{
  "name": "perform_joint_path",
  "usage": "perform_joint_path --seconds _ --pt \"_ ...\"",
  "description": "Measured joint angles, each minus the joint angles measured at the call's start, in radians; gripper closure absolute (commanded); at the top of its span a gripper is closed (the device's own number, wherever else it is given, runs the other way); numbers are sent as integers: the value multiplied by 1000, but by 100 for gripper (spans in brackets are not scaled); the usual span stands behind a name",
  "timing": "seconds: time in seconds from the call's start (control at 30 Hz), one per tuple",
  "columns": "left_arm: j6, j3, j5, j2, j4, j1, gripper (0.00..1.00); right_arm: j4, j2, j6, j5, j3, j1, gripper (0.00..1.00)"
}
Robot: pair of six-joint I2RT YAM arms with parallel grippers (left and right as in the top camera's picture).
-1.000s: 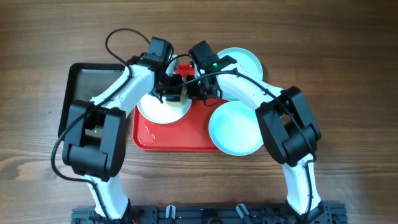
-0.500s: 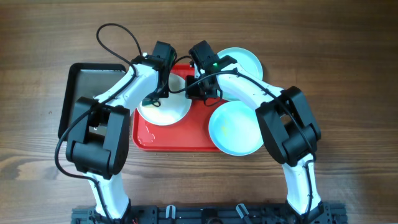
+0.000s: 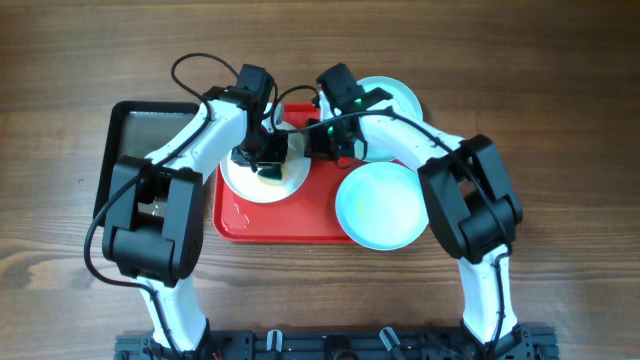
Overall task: Clean dirty plates on tray and stack at the side
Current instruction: 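Scrub the white plate with the sponge while right gripper holds it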
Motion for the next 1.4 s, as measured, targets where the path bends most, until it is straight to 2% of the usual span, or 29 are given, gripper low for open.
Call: perform_joint_path --seconds 0.13,0.23,0.33,0.43,0.53,0.67,0.8,0.9,1.0,1.13,1.4 --pt "-110 -2 -24 1 61 -22 96 5 0 0 -8 -3 -6 96" --pt "-217 -4 -127 1 113 -51 96 14 2 8 -8 -3 -8 96" --pt "-302 -4 -305 1 154 -80 96 17 2 11 -10 -3 -8 96" --pt "-333 -3 -460 3 116 -80 96 17 4 12 -23 -3 -7 96" --pt "-339 -3 -517 4 50 -79 96 16 5 11 -30 -3 -2 96" --pt "-231 6 -392 3 -31 -68 96 11 5 7 -34 -3 -2 96" --pt "-42 13 -91 3 -88 -50 96 11 5 4 -35 -3 -2 96" --pt "47 9 101 8 -53 -51 96 11 5 3 -34 -3 -3 96" --pt "80 2 161 11 13 -50 96 12 5 3 -24 -3 -10 96" --pt "53 -5 94 13 138 -53 96 20 5 5 -21 -3 -23 96" --pt "-32 -3 -256 13 230 -69 96 23 5 9 -24 -3 -17 96"
